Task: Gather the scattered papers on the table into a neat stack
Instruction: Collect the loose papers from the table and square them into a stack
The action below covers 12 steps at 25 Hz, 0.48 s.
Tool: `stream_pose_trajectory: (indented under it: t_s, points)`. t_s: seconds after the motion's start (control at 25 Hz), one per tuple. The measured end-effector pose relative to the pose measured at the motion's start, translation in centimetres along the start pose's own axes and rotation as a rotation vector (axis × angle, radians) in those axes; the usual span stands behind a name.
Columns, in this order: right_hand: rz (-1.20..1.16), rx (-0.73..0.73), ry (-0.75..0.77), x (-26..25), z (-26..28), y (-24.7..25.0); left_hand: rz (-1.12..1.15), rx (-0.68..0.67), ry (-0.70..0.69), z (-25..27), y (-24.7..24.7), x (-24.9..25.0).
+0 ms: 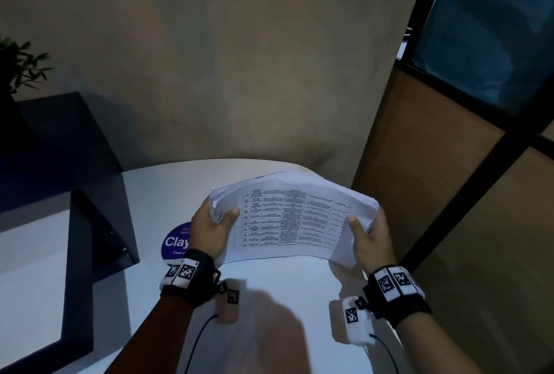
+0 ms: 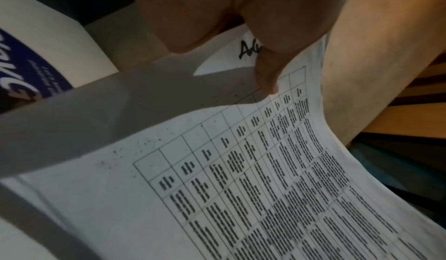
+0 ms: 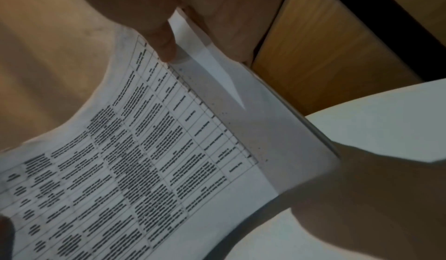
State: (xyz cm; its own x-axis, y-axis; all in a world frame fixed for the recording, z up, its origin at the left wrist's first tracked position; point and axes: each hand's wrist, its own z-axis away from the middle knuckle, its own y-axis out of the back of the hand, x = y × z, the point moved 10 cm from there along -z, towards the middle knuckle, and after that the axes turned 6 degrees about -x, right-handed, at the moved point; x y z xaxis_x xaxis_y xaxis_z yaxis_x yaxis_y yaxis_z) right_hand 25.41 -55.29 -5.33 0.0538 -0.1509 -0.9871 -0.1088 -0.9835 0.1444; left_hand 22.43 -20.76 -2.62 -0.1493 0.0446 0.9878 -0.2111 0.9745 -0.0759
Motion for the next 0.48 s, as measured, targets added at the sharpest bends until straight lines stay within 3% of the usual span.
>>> stream_pose_trajectory:
  t_s: [0.28, 0.48]
  points:
    - [0.015, 0.012, 0.016, 0.1, 0.7, 0.3, -0.081, 0.009, -0.021, 0.9, 0.8, 0.5]
    - [-0.002, 0.024, -0.022, 1.0, -0.2, 0.2, 0.050, 0.055, 0.012, -0.1, 1.6, -0.2]
